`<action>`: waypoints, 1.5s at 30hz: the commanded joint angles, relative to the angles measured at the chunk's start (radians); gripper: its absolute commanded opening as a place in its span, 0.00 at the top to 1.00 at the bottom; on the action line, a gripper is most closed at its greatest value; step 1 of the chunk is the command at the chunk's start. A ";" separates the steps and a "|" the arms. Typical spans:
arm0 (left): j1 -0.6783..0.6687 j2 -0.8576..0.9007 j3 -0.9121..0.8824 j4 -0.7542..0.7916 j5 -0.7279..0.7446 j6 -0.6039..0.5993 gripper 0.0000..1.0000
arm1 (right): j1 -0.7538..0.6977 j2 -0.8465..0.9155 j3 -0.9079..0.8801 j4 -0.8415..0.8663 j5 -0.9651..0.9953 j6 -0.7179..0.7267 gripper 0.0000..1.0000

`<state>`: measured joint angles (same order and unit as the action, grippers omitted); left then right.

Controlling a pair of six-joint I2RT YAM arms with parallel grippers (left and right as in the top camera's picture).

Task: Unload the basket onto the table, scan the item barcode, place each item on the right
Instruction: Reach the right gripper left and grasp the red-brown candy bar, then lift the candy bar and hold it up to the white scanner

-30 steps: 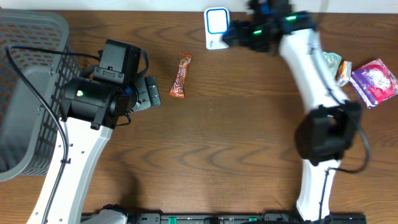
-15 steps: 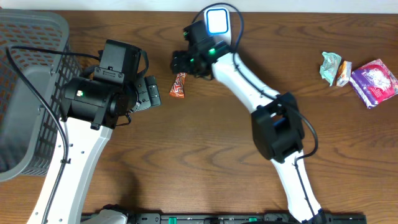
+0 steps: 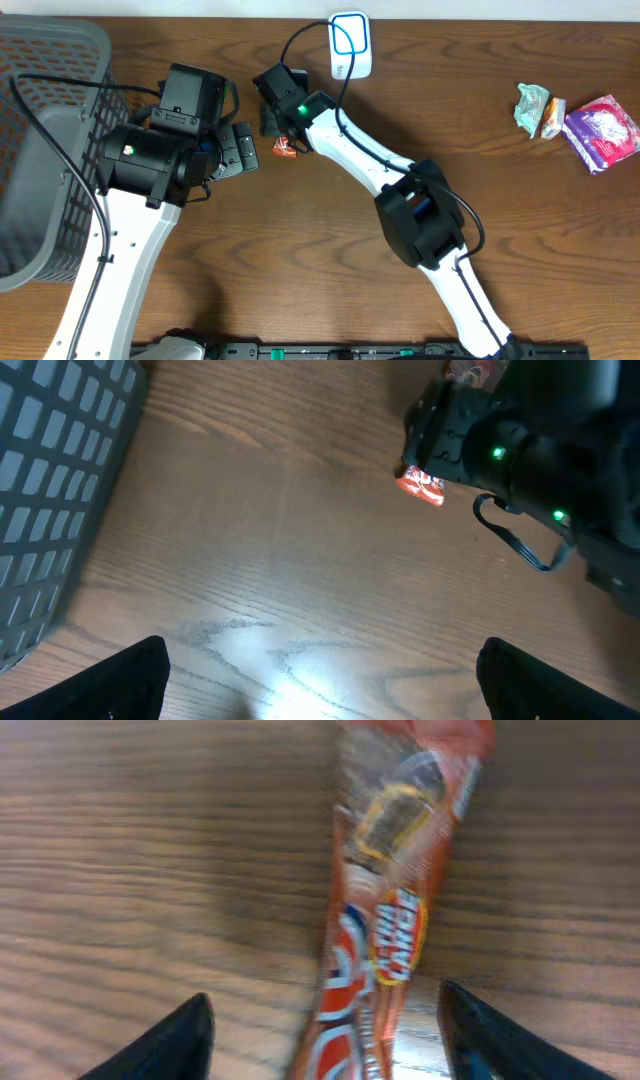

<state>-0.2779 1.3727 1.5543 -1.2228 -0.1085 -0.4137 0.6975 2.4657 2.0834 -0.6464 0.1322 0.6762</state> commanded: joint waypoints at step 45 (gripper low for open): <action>0.000 0.000 -0.001 0.000 -0.012 0.010 0.02 | -0.305 -0.188 -0.001 0.174 0.125 -0.359 0.99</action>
<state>-0.2779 1.3727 1.5543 -1.2228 -0.1085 -0.4137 0.4091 2.2719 2.0819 -0.4980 0.2436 0.3458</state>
